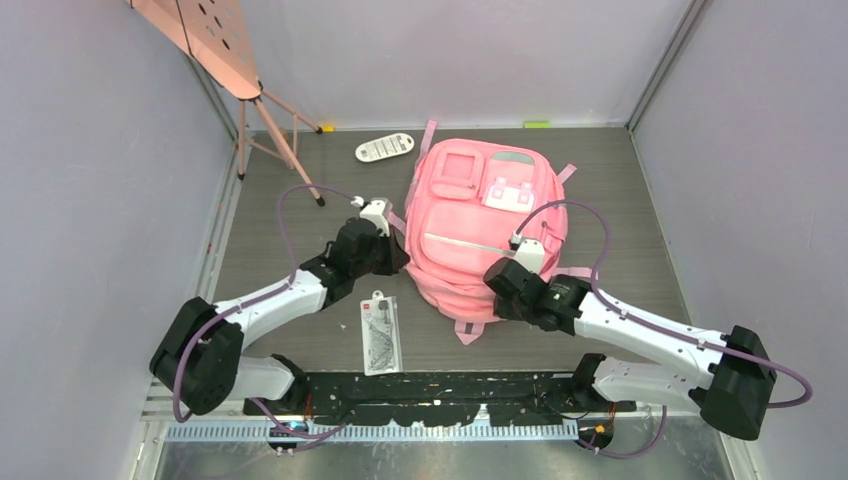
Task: Pack the student bag
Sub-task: Zip the student bag at the center of the board.
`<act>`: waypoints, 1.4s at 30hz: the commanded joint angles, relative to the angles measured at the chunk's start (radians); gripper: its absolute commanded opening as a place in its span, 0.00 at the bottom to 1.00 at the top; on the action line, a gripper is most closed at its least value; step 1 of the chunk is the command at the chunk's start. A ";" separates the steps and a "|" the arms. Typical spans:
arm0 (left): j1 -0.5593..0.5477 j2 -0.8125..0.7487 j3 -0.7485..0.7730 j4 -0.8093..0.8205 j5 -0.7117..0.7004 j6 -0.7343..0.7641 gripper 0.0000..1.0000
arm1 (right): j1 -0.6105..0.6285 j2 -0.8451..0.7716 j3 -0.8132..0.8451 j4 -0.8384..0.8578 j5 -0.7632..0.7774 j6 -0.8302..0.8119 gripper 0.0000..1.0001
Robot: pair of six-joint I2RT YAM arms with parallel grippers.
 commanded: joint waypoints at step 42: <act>-0.481 0.304 0.208 0.383 0.003 0.686 0.62 | -0.084 -0.098 0.029 0.051 -0.025 -0.135 0.00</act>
